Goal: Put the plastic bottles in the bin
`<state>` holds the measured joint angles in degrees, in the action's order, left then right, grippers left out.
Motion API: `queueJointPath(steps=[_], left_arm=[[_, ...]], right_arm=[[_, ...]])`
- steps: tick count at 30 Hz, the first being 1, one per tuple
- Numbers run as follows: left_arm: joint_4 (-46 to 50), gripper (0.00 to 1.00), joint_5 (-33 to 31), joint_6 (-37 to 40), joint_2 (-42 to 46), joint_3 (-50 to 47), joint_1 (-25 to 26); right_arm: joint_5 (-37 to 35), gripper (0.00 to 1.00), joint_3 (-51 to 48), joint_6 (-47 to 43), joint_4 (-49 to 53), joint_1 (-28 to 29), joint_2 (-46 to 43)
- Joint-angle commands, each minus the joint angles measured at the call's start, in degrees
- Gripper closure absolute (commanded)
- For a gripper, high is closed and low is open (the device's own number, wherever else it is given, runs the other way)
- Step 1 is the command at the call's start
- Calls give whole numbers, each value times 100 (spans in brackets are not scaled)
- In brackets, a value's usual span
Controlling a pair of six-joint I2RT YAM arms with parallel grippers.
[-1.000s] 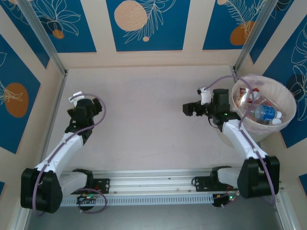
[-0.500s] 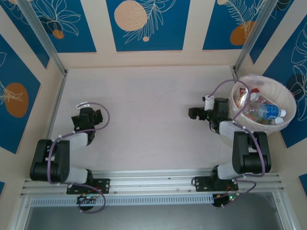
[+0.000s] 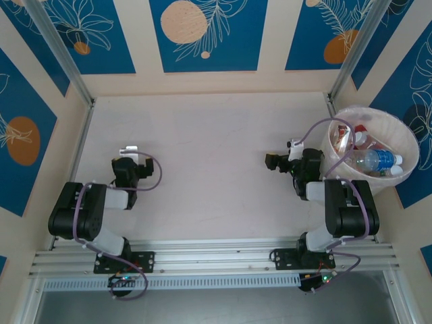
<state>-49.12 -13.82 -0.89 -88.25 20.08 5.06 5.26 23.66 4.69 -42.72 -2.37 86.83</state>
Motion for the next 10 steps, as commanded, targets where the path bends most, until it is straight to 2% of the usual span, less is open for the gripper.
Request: queueJointPath(steps=[1, 10], left_arm=[[-254, 0, -130, 89, 33, 80, 47], [-250, 0, -45, 115, 18, 95, 47]], right_arm=[[-184, 0, -22, 80, -466, 17, 82], [-322, 0, 1, 79, -396, 48, 53]])
